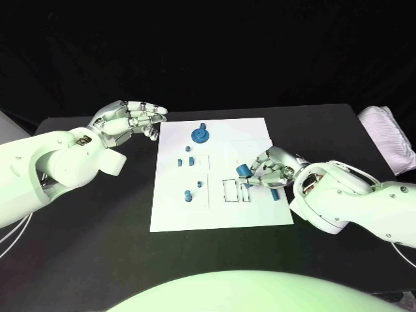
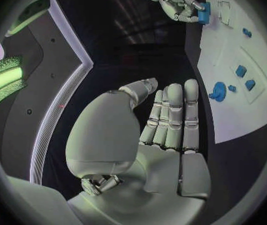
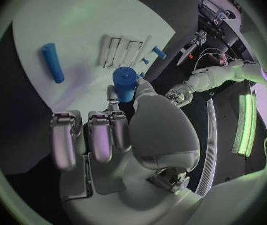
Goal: Assemble the parts on the task board
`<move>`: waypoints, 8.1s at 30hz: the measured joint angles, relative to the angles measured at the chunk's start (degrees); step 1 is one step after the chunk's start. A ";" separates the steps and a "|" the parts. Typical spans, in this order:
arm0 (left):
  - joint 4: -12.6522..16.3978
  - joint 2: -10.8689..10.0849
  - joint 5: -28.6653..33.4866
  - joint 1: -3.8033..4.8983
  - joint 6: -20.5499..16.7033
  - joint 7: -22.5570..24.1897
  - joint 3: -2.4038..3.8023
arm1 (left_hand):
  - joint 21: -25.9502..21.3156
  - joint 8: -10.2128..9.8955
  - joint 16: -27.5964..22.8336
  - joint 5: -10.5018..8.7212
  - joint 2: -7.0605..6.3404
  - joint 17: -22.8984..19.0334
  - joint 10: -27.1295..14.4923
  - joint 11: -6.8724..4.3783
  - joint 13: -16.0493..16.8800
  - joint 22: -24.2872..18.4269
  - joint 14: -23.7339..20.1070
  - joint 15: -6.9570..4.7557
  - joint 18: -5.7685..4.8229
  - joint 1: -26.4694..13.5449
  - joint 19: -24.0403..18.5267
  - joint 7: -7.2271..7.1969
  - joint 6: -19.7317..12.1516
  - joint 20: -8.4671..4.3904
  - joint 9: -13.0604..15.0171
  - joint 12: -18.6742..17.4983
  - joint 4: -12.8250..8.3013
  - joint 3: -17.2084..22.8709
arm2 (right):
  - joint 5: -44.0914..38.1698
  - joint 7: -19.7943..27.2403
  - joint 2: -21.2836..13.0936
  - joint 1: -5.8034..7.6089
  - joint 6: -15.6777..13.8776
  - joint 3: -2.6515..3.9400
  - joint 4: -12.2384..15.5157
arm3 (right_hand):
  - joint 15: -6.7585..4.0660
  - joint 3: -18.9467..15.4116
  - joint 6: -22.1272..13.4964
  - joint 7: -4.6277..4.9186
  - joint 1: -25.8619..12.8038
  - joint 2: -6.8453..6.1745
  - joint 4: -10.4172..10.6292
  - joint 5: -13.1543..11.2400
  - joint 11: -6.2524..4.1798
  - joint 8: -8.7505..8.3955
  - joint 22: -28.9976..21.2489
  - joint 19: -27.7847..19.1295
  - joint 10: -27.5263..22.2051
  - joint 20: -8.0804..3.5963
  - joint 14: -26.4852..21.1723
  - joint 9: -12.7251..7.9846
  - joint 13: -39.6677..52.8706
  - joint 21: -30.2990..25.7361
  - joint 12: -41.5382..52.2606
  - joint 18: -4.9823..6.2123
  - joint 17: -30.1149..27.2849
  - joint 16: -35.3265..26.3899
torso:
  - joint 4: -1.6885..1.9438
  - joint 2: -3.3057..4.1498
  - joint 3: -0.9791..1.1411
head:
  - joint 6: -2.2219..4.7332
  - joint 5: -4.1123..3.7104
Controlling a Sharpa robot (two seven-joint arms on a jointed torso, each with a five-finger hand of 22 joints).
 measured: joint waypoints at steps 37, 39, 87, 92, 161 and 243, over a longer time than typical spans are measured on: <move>0.22 -0.23 0.00 0.00 0.07 -0.28 0.00 | 0.00 0.00 0.00 0.00 0.00 0.01 0.00 -0.01 0.00 0.01 0.00 0.00 0.00 0.00 0.00 0.00 0.00 0.00 0.00 0.00 0.00 0.00 | -0.94 -2.52 5.36 -0.81 5.92 -0.14 -3.07 | -0.40 0.00 0.35 0.29 -3.28 0.19 0.00 -1.78 -0.33 2.58 -0.03 -0.12 0.05 -0.28 0.00 0.13 -0.01 -0.01 0.00 0.00 -0.01 -0.04 | 0.04 0.08 0.03 | -0.66 0.70; 0.23 -0.26 -0.01 0.00 0.07 -0.31 0.00 | -0.21 -0.01 0.00 0.00 0.00 0.00 0.00 -0.01 0.00 0.01 0.00 0.00 0.00 0.00 0.00 0.00 0.00 0.00 0.00 0.21 0.00 0.00 | -1.01 -2.54 5.40 -0.82 6.01 -0.14 -3.06 | -0.40 0.00 0.36 0.28 -3.28 0.18 0.00 -1.78 -0.32 2.59 -0.03 -0.12 0.06 -0.28 0.00 0.15 -0.01 0.00 0.00 0.01 -0.01 -0.04 | 0.01 0.08 0.03 | -0.67 0.72; 0.25 -0.53 -0.04 0.01 0.34 -0.90 0.00 | -0.21 -0.01 0.00 0.00 0.00 -0.06 0.00 -0.01 -0.06 0.01 0.00 0.00 0.00 0.00 0.00 0.21 -0.21 0.00 0.00 0.21 0.00 0.00 | -2.18 -2.40 6.21 -1.11 6.41 -0.15 -4.08 | -0.40 -6.10 2.46 -2.48 -16.31 -6.67 0.23 -18.17 -0.33 4.87 -0.02 -0.12 0.06 -0.28 0.00 1.19 -0.01 -0.39 -1.86 -0.87 0.02 0.18 | -0.04 0.04 0.07 | -0.68 0.83; 0.24 -0.53 -0.04 0.01 0.37 -0.94 0.00 | -0.21 -0.01 0.00 0.00 0.00 -0.06 0.00 -0.01 -0.06 0.01 0.00 0.00 0.00 0.00 0.00 0.21 -0.21 0.00 0.00 0.21 0.00 0.00 | -2.54 -1.86 5.71 -1.12 5.84 -0.15 -3.74 | -0.40 -4.39 2.08 -2.50 -15.07 -4.88 0.16 -17.34 -0.33 5.25 -0.02 -0.12 0.06 -0.28 0.00 1.21 -0.01 -0.39 -1.86 -0.87 0.02 0.18 | -0.02 0.02 0.07 | -0.68 0.80; 0.57 -1.10 -0.06 -0.12 0.39 -0.32 -0.02 | -0.21 0.21 0.00 0.00 0.00 -0.09 -0.20 -0.21 -0.06 -0.10 0.00 0.00 0.00 0.00 0.00 0.21 -0.21 0.00 0.00 0.43 0.17 -0.17 | -12.48 1.56 -4.46 -5.30 1.30 -0.71 -3.93 | 0.22 15.62 -0.06 -1.57 7.75 -5.52 -1.18 -14.05 0.52 0.77 -0.02 -0.12 0.06 0.15 0.20 -0.49 -0.02 -1.23 -3.44 -0.86 -0.01 0.18 | -0.35 -0.01 0.15 | -0.36 -0.53; 0.94 -1.71 -0.11 -0.12 0.79 -0.98 -0.02 | -0.44 0.43 0.00 0.22 0.00 -0.08 -0.41 0.00 -0.06 -0.14 0.00 0.00 0.00 0.00 0.00 0.21 -0.21 0.00 0.00 0.43 0.16 -0.16 | -6.40 -2.65 1.85 -4.77 -0.51 -0.59 -2.37 | -0.41 30.81 3.25 -3.04 -10.35 -11.41 -4.90 -2.83 -0.53 4.89 -0.03 0.09 0.27 -0.49 0.00 0.82 -0.02 1.33 -0.95 -0.86 0.01 0.62 | -0.42 -0.01 0.21 | -0.67 -0.25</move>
